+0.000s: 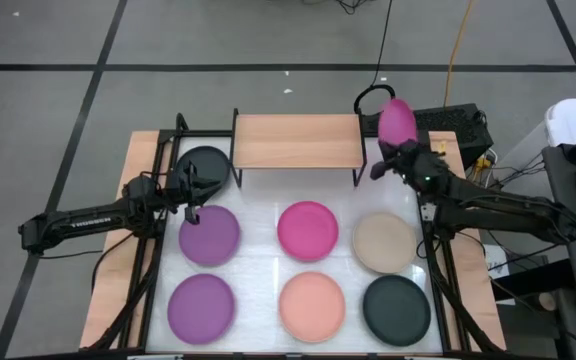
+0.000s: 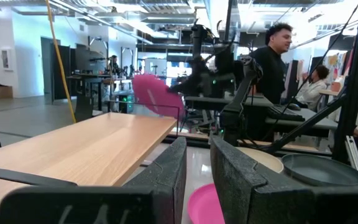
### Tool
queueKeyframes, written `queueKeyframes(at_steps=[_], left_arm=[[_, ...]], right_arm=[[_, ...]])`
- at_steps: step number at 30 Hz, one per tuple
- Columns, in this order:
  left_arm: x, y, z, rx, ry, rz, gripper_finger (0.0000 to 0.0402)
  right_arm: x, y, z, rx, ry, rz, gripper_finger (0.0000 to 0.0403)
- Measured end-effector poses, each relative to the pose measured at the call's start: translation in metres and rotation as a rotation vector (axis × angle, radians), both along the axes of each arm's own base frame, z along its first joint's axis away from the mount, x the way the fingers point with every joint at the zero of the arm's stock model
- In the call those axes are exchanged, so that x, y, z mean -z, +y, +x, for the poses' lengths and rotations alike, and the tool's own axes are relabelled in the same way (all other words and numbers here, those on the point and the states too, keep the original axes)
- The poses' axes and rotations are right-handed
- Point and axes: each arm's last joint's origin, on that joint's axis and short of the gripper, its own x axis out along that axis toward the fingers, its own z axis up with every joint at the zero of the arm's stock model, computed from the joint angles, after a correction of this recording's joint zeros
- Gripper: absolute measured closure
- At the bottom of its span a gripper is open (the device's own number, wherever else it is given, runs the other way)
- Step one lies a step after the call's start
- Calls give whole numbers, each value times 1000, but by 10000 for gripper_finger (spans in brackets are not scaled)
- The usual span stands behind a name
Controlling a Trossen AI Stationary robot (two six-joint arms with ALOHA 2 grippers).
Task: Place and stack plates onto a shelf
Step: Put the top pink plate on the shelf
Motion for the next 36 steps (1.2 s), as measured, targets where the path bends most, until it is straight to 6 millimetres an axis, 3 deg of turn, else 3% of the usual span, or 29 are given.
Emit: queueKeyframes(at_steps=[6, 9, 14, 19, 22, 36], left_arm=[[0, 0, 0, 0, 0, 0, 325], [0, 0, 0, 0, 0, 0, 325], [0, 0, 0, 0, 0, 0, 325], [0, 0, 0, 0, 0, 0, 325], [0, 0, 0, 0, 0, 0, 325], [0, 0, 0, 0, 0, 0, 325]], right_arm=[[-47, 5, 13, -261, -183, -341, 403], [-67, 3, 24, -331, -158, -363, 403], [-84, -7, 58, -457, 33, -299, 403], [-80, -19, 92, -504, 299, -178, 403], [-67, -24, 106, -520, 394, -128, 403], [-20, -33, 138, -621, 518, 0, 403]])
